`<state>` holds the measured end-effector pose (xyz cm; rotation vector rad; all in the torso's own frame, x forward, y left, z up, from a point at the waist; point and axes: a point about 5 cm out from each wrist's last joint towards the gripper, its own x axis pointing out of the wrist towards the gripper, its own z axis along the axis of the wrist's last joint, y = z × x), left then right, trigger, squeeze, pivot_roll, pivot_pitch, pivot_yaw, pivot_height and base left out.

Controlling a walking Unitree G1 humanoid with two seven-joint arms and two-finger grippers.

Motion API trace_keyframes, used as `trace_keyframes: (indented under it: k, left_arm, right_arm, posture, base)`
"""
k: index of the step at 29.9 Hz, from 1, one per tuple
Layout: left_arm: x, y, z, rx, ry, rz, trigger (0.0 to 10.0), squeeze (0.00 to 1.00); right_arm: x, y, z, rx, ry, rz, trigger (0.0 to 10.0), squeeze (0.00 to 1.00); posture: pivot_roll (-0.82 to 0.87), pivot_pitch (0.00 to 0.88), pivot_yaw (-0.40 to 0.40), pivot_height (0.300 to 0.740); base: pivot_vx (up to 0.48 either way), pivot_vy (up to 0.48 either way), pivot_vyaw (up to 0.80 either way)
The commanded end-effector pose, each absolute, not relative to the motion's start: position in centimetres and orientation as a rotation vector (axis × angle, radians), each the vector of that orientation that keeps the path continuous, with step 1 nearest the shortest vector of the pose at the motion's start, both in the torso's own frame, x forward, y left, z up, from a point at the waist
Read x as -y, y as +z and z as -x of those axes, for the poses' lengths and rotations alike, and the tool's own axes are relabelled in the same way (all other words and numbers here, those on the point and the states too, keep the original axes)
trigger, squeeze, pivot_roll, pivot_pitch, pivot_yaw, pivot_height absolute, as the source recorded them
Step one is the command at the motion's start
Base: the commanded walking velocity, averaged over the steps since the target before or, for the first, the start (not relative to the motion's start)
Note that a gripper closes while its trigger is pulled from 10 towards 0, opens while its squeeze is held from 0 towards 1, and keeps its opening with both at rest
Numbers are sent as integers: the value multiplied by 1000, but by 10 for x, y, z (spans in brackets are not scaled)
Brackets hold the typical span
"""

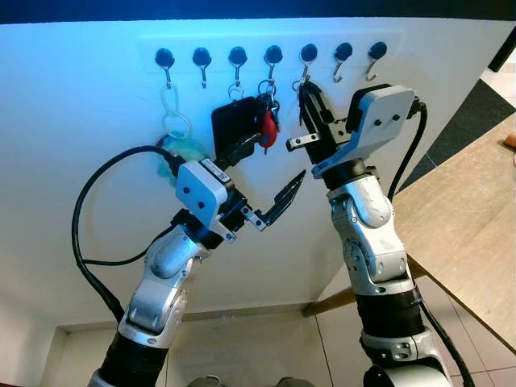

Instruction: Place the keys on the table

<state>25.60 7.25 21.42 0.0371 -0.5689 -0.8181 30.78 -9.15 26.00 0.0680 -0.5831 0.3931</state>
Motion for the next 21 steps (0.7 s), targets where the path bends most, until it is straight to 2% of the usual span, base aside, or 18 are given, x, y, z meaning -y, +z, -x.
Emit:
trace_keyframes:
  k: [1, 6, 7, 11, 12, 13, 21]
  left_arm:
    - [-70, 213, -257, 553, -826, -49, 10000, 0]
    - [-70, 213, -258, 549, -818, -47, 10000, 0]
    - [-71, 213, -258, 545, -811, -49, 10000, 0]
    - [-73, 212, -261, 537, -788, -51, 10000, 0]
    - [-73, 213, -262, 537, -782, -50, 10000, 0]
    - [-74, 213, -262, 537, -778, -50, 10000, 0]
    - [-74, 214, -263, 537, -771, -47, 10000, 0]
  right_arm:
    - [89, 265, -301, 634, 418, -49, 10000, 0]
    - [95, 259, -301, 621, 393, -27, 10000, 0]
    - [97, 256, -301, 617, 383, -24, 10000, 1000]
    - [102, 252, -301, 611, 355, -5, 10000, 1000]
    - [104, 251, -301, 614, 337, 9, 10000, 788]
    - [106, 250, -301, 618, 324, 23, 10000, 0]
    - [117, 234, -300, 606, 253, 79, 10000, 0]
  posture:
    - [46, 90, -31, 740]
    - [45, 90, -31, 740]
    - [46, 91, -31, 740]
    - [46, 92, -31, 740]
    - [46, 91, -31, 740]
    - [46, 91, -31, 740]
    - [46, 89, -31, 740]
  base:
    - [0, 0, 0]
    - [0, 0, 0]
    - [0, 0, 0]
    - [0, 0, 0]
    - [0, 0, 0]
    - [0, 0, 0]
    - [0, 0, 0]
